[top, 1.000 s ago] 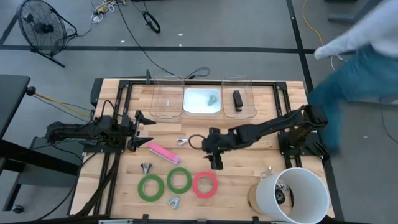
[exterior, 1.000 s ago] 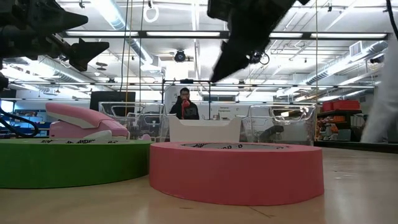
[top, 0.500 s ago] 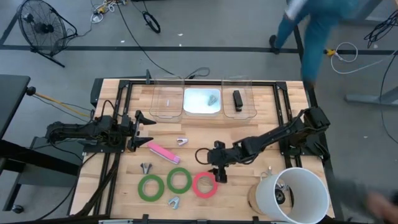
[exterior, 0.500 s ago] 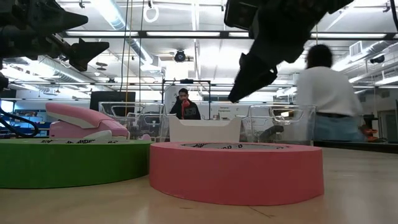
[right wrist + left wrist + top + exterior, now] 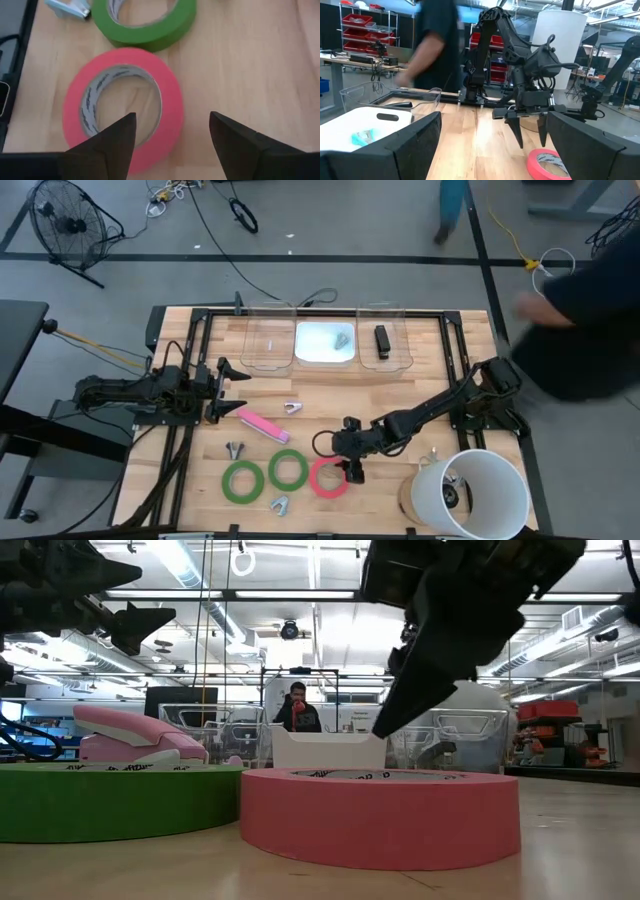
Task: Pick and place Stapler, Stapler remover, tape
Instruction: Put the pink tape into the left transparent bin
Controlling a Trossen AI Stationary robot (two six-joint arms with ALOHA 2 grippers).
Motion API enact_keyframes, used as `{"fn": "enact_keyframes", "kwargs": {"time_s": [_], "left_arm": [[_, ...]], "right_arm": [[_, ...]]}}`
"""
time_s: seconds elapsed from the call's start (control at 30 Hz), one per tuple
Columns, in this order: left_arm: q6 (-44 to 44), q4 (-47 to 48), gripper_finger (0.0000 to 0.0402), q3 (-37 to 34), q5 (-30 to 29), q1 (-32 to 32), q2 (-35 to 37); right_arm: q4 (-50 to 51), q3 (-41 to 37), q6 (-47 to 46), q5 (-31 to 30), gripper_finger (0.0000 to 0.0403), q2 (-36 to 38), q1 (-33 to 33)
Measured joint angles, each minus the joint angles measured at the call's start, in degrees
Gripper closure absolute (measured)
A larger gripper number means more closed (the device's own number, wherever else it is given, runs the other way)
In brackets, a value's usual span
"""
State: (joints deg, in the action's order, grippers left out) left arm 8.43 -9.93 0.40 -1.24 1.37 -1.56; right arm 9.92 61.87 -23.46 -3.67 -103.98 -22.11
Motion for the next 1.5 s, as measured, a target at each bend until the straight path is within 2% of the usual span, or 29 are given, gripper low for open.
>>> {"fn": "enact_keyframes", "kwargs": {"time_s": [0.23, 0.4, 0.7, 1.03, 1.23, 1.5], "left_arm": [[0.0, 0.1, 0.0035, 0.0, -0.02, 0.0, 0.0], [0.0, 0.92, 0.0035, -0.01, -0.02, 0.0, -0.04], [0.0, 0.96, 0.0035, -0.02, -0.02, 0.0, -0.04], [0.0, 1.03, 0.0035, -0.02, -0.02, -0.02, -0.04], [0.0, 1.11, 0.0035, -0.01, -0.02, -0.01, -0.04], [0.0, 1.11, 0.0035, 0.0, -0.02, -0.02, -0.04]], "right_arm": [[-1.83, 0.01, -1.73, 0.27, 0.0151, -1.84, -0.79], [-3.07, 0.04, -3.26, 3.37, 0.0151, -4.62, -0.83], [-4.55, 0.04, -2.61, 3.31, 0.0161, -4.9, -0.83], [-4.92, 0.04, -4.33, 6.13, 0.023, -6.84, 0.22], [-4.3, 0.15, -4.37, 6.6, 0.0351, -6.71, 0.53], [-3.61, 0.17, -4.08, 7.33, 0.0354, -6.35, 1.15]]}}
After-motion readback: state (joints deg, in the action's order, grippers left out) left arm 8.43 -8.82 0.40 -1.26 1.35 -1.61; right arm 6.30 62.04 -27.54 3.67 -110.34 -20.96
